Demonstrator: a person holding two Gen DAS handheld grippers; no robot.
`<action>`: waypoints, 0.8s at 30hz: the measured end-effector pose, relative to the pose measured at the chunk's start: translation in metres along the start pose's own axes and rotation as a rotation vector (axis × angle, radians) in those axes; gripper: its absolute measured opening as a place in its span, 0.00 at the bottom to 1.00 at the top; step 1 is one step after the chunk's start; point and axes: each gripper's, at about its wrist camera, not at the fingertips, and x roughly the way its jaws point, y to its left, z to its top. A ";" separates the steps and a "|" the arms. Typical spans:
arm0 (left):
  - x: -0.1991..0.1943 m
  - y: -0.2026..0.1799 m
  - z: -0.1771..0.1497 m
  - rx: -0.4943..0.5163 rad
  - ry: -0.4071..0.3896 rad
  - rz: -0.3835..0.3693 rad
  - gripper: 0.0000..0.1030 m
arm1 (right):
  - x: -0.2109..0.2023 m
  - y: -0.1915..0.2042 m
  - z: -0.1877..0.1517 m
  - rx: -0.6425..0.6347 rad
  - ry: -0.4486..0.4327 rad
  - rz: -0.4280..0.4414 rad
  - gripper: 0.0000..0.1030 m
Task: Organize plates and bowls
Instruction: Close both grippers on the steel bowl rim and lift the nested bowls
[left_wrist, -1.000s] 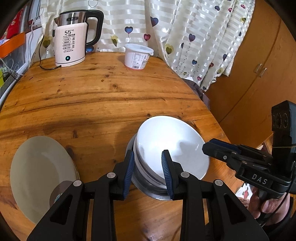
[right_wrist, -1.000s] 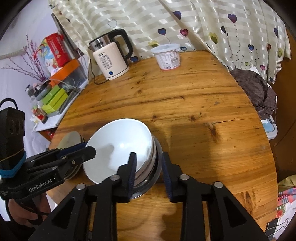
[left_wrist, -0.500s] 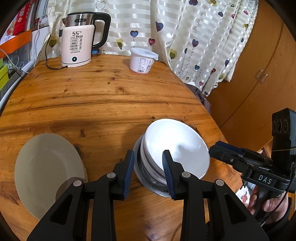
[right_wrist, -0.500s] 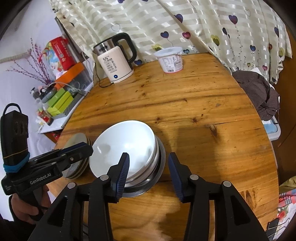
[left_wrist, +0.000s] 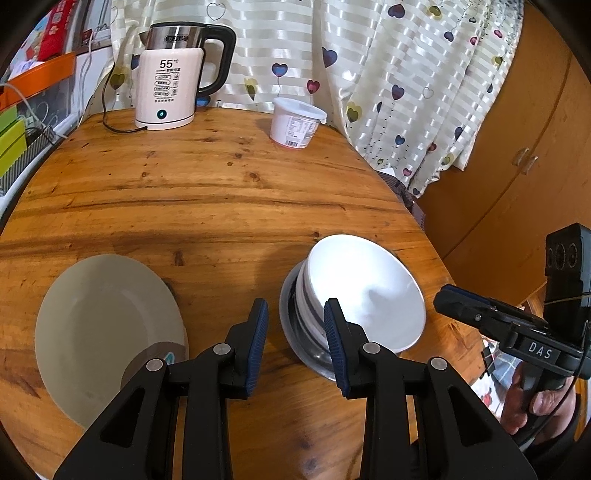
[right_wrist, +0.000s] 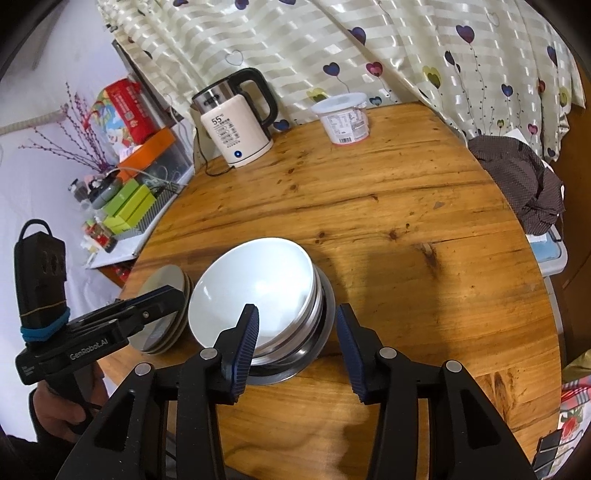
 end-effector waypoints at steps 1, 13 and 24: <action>0.000 0.001 -0.001 -0.003 0.000 0.001 0.32 | 0.000 0.000 0.000 -0.001 0.000 -0.001 0.42; -0.001 0.005 -0.003 -0.009 0.000 0.004 0.32 | -0.003 -0.007 -0.002 0.018 -0.002 -0.007 0.41; 0.002 0.015 -0.010 -0.044 0.015 -0.006 0.32 | -0.004 -0.022 -0.005 0.060 0.003 -0.011 0.41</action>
